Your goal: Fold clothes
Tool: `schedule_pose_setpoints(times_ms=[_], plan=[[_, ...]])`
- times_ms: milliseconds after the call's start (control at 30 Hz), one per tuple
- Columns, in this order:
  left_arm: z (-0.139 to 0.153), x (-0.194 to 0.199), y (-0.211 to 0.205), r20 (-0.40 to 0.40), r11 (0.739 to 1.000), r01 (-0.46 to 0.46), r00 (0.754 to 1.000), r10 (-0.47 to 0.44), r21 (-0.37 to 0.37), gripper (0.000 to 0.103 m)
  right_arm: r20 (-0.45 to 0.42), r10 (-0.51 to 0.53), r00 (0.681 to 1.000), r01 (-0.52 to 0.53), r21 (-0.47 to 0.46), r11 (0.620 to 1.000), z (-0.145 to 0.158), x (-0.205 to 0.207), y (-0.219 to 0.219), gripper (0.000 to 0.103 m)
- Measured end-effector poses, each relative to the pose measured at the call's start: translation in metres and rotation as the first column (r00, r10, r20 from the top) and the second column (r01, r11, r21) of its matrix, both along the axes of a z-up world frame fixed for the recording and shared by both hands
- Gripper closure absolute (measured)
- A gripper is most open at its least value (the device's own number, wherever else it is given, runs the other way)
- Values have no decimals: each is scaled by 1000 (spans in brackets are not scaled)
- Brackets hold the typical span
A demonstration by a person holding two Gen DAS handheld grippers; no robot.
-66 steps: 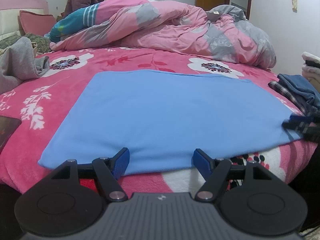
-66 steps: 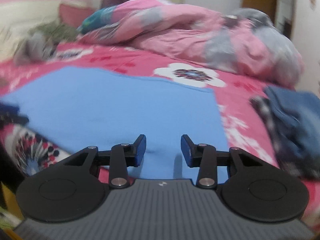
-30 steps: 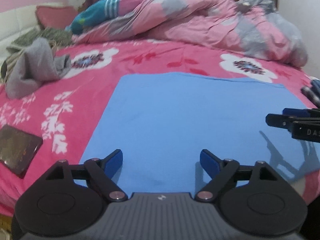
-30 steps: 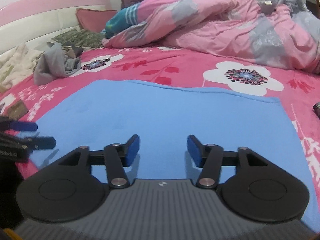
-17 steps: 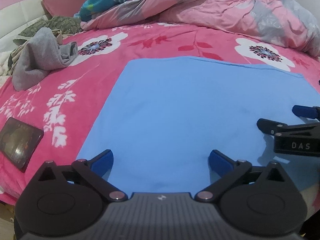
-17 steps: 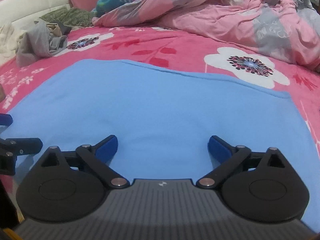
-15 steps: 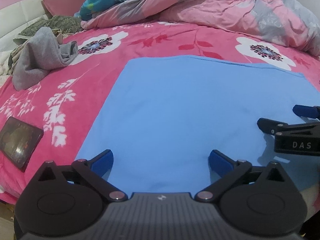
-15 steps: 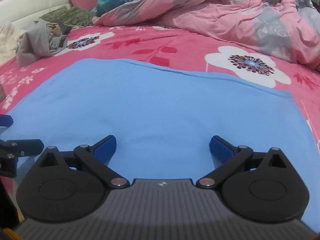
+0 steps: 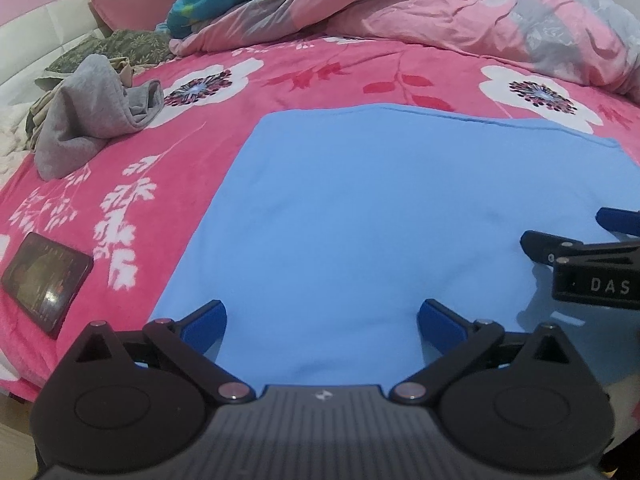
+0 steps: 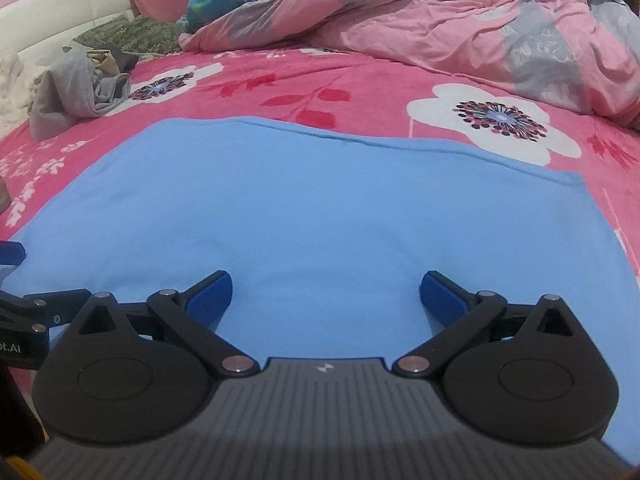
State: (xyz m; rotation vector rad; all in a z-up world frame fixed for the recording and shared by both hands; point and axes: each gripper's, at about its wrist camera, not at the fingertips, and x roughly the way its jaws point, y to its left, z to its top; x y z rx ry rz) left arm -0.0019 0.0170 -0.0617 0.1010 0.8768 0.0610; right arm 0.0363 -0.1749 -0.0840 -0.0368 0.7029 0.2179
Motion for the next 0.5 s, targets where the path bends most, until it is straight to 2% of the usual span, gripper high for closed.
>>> schedule_pose_setpoints(times_ms=[367,500], plan=[[1,-1,-1,0,1000,2,1000,-2,5,0,-31,6,1000,-6,-22,1000,10,4,3,1],[0,-2,0,1,1000,5,1000,-5,4,0,-16,3,1000,-3,8,1000,19,8,2,1]])
